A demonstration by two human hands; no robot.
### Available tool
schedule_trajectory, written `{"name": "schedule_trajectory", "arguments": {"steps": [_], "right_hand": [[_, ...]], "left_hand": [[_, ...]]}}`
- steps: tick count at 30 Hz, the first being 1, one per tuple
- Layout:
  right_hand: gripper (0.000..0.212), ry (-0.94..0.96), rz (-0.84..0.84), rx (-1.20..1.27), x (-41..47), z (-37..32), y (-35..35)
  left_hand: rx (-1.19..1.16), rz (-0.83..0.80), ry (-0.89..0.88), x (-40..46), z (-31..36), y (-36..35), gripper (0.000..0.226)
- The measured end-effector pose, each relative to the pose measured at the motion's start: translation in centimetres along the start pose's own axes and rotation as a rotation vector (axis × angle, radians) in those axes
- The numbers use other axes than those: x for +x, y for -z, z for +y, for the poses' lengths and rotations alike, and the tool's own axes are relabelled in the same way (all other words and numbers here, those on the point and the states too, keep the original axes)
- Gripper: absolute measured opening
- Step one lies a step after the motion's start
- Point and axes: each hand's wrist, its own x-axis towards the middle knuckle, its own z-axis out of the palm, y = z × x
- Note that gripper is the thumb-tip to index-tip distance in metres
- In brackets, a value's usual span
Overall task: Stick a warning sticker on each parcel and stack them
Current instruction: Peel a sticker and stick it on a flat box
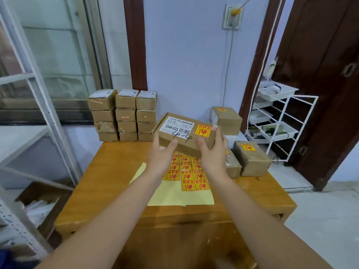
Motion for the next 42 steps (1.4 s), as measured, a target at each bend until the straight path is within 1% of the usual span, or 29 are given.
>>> {"name": "schedule_trajectory", "arguments": {"steps": [2, 4, 8, 11, 15, 18, 23, 26, 29, 31, 35, 39, 42], "right_hand": [[0.073, -0.01, -0.005, 0.008, -0.3, 0.6, 0.8], [0.074, -0.014, -0.02, 0.02, -0.7, 1.2, 1.5], [0.082, -0.032, -0.071, -0.011, -1.0, 2.0, 3.0], [0.088, -0.009, -0.163, -0.045, -0.4, 2.2, 4.4], [0.083, -0.018, -0.213, -0.123, 1.9, 1.3, 6.7], [0.082, 0.032, -0.247, -0.13, 4.2, 0.1, 7.4], [0.078, 0.09, -0.428, -0.151, 6.5, -1.9, 5.7], [0.075, 0.077, -0.485, -0.132, 7.0, -2.7, 4.4], [0.068, 0.11, -0.481, -0.115, 7.5, -2.6, 3.1], [0.067, 0.123, -0.465, -0.134, 8.4, -2.1, 2.4], [0.071, 0.034, -0.452, -0.093, 12.0, -1.9, 1.3], [0.067, -0.024, -0.394, -0.017, 16.5, -1.7, 0.1], [0.066, -0.037, -0.371, -0.044, 20.1, -0.7, -0.7]], "left_hand": [[-0.103, -0.079, 0.042, -0.5, 0.2, -2.7, 0.079], [-0.199, -0.092, 0.071, -0.5, -0.1, -4.6, 0.079], [-0.322, -0.019, 0.097, 0.2, -0.5, -6.0, 0.068], [-0.362, 0.017, 0.047, 0.9, -0.2, -5.6, 0.065], [-0.335, -0.004, 0.023, 2.5, 0.7, -3.9, 0.063], [-0.299, -0.058, 0.018, 3.7, 1.5, -2.5, 0.06], [-0.177, -0.177, -0.041, 5.2, 3.0, -1.8, 0.055], [-0.11, -0.219, -0.092, 6.2, 3.4, -1.7, 0.052], [-0.093, -0.241, -0.108, 7.5, 3.3, -2.0, 0.051], [-0.069, -0.254, -0.111, 8.5, 3.2, -2.4, 0.051], [-0.02, -0.255, -0.167, 11.4, 4.3, -3.7, 0.049], [0.066, -0.278, -0.224, 15.0, 5.8, -5.5, 0.064], [0.12, -0.293, -0.263, 17.7, 5.9, -7.2, 0.068]]}}
